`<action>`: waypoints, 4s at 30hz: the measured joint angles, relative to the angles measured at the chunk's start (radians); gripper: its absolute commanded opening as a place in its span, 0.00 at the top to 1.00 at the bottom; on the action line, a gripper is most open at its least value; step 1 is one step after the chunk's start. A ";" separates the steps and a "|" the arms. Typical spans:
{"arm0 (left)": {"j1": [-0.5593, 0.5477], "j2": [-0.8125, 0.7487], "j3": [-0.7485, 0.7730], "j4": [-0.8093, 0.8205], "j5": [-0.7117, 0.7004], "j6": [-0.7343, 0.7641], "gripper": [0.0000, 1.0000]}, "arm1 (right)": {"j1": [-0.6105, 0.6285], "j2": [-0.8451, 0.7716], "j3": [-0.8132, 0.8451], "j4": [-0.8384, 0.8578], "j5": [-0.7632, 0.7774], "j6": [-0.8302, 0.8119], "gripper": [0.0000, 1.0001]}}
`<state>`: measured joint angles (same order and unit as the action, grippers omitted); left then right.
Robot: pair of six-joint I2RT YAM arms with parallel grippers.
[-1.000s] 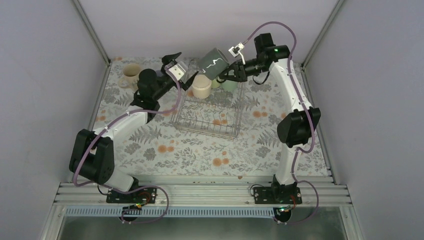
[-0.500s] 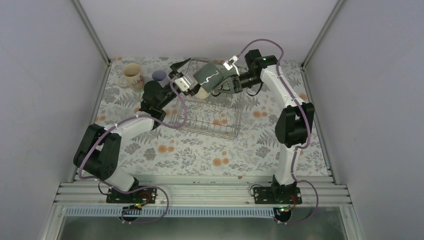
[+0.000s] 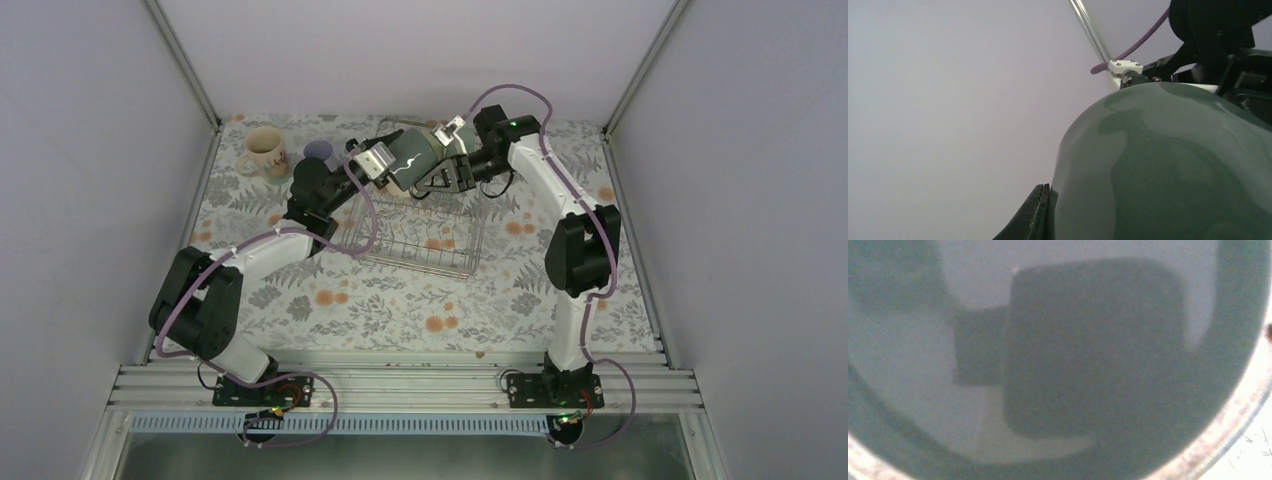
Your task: Unload the cups from the dish rack
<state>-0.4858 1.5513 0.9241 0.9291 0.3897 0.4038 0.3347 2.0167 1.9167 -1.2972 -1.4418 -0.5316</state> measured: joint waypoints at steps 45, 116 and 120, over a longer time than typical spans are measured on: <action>0.611 0.154 1.086 -1.990 -0.022 0.897 0.97 | -0.059 -0.132 0.064 0.309 1.151 -0.124 0.00; 0.594 0.285 1.070 -2.086 -0.254 0.814 0.19 | -0.089 0.367 0.394 0.396 1.256 0.082 0.00; 0.516 0.195 1.000 -2.002 -0.155 0.752 0.18 | -0.089 0.392 0.394 0.407 1.229 0.100 0.00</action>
<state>0.0303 1.7462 1.9244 -1.0725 0.2348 1.1557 0.2462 2.4088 2.3104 -0.8898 -0.2123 -0.4313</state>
